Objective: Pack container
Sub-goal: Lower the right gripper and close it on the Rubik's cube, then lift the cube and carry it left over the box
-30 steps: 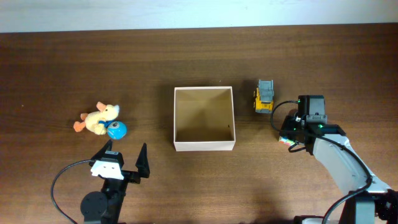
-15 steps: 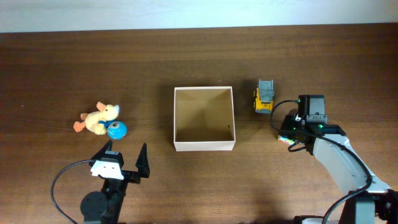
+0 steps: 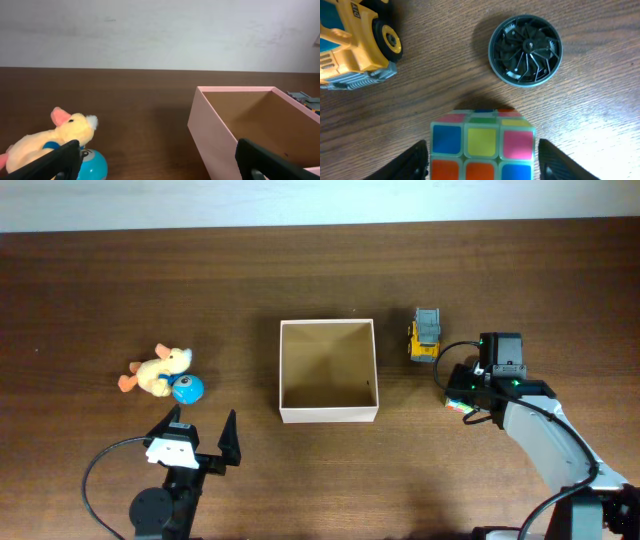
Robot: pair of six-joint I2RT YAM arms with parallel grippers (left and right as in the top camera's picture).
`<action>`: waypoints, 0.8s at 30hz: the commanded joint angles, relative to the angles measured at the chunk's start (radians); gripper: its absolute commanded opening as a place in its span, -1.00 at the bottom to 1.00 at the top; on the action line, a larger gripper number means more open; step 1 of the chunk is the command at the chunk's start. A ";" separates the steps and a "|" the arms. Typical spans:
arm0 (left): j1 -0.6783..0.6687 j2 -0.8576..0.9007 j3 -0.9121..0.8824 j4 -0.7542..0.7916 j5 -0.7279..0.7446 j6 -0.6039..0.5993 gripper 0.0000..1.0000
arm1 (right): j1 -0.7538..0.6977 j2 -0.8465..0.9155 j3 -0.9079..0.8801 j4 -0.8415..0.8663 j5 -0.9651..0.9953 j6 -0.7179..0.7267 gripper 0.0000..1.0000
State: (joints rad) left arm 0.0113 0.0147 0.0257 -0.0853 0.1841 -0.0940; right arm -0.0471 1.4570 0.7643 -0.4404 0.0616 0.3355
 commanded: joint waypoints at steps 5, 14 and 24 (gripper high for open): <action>-0.005 -0.010 -0.006 0.002 0.011 0.019 0.99 | -0.006 0.010 -0.011 0.004 -0.005 -0.018 0.33; -0.005 -0.010 -0.006 0.002 0.011 0.019 0.98 | -0.006 0.050 -0.039 0.038 -0.005 -0.018 0.33; -0.005 -0.010 -0.006 0.002 0.011 0.019 0.99 | -0.006 0.090 -0.039 0.061 -0.006 -0.018 0.27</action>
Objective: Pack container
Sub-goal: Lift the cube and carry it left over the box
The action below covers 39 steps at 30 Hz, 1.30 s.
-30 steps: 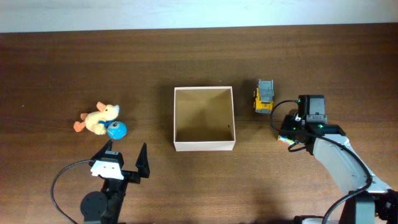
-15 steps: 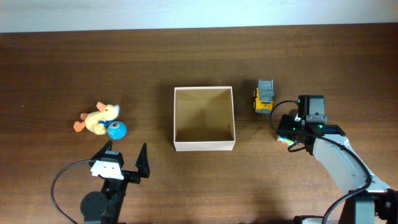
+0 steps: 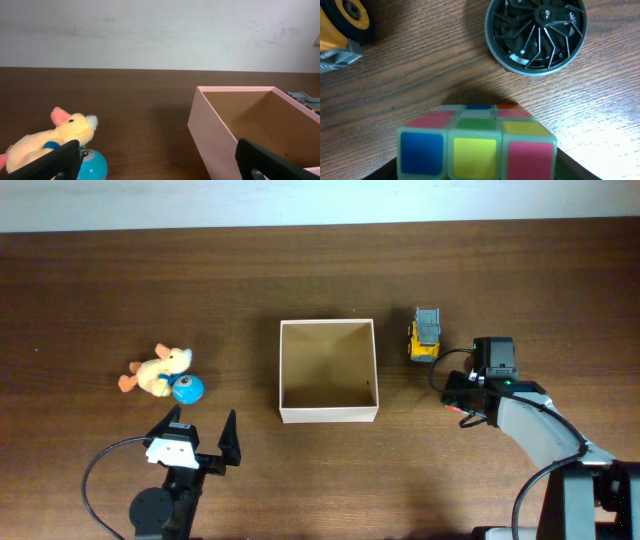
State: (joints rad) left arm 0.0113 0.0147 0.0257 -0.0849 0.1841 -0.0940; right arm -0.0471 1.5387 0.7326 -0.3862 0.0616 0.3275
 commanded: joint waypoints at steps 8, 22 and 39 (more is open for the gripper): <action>-0.005 -0.010 -0.006 0.002 0.011 0.019 0.99 | -0.006 0.009 -0.007 0.011 -0.006 -0.010 0.04; -0.005 -0.010 -0.006 0.002 0.011 0.019 0.98 | -0.006 -0.029 0.080 -0.056 -0.078 -0.035 0.06; -0.005 -0.010 -0.006 0.002 0.011 0.019 0.98 | -0.004 -0.204 0.420 -0.337 -0.277 -0.069 0.08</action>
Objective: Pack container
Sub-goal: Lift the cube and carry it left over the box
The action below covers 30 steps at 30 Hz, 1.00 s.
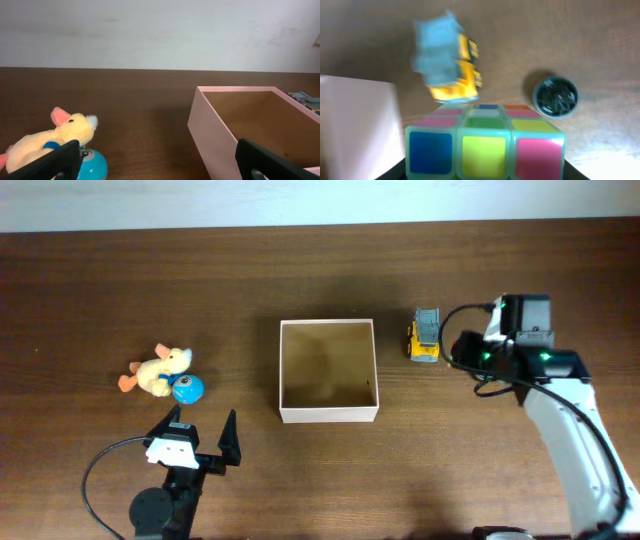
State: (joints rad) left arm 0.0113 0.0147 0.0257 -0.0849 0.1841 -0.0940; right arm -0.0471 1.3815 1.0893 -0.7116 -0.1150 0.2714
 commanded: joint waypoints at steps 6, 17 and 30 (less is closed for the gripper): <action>-0.005 -0.010 -0.006 0.002 0.011 0.019 0.99 | 0.061 -0.118 0.112 -0.010 -0.204 -0.013 0.08; -0.005 -0.010 -0.006 0.002 0.011 0.019 0.99 | 0.433 -0.133 0.113 0.095 -0.164 -0.005 0.07; -0.005 -0.010 -0.006 0.002 0.011 0.019 0.98 | 0.584 0.133 0.113 0.207 0.049 0.026 0.08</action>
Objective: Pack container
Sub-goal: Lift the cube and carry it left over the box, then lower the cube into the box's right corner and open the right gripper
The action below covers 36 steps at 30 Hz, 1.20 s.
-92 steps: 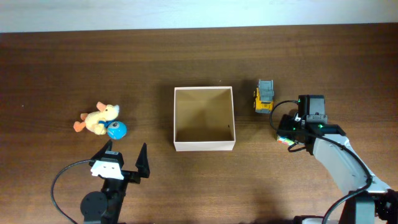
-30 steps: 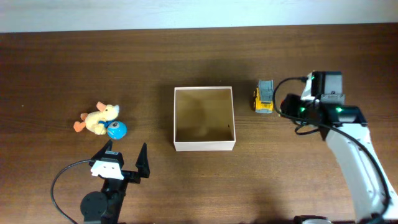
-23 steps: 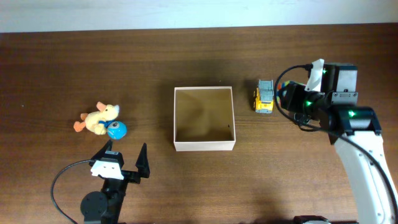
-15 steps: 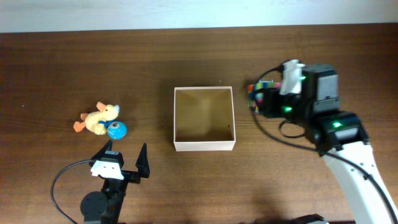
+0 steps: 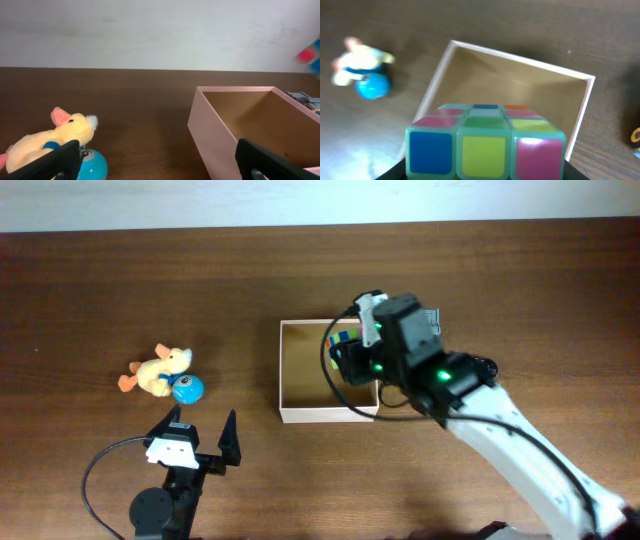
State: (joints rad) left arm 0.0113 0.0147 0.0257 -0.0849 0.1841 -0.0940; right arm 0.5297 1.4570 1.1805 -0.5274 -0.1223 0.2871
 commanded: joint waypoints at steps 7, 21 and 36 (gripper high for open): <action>-0.005 -0.010 -0.006 0.002 0.011 0.019 0.99 | 0.007 0.160 0.021 0.099 0.153 0.027 0.07; -0.005 -0.010 -0.006 0.002 0.011 0.019 0.98 | 0.007 0.192 0.021 0.158 0.342 0.048 0.06; -0.005 -0.010 -0.006 0.002 0.011 0.019 0.99 | 0.014 0.328 0.020 0.184 0.341 0.122 0.06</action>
State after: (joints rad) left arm 0.0113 0.0147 0.0257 -0.0849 0.1841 -0.0940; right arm 0.5339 1.7649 1.1881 -0.3458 0.2020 0.3927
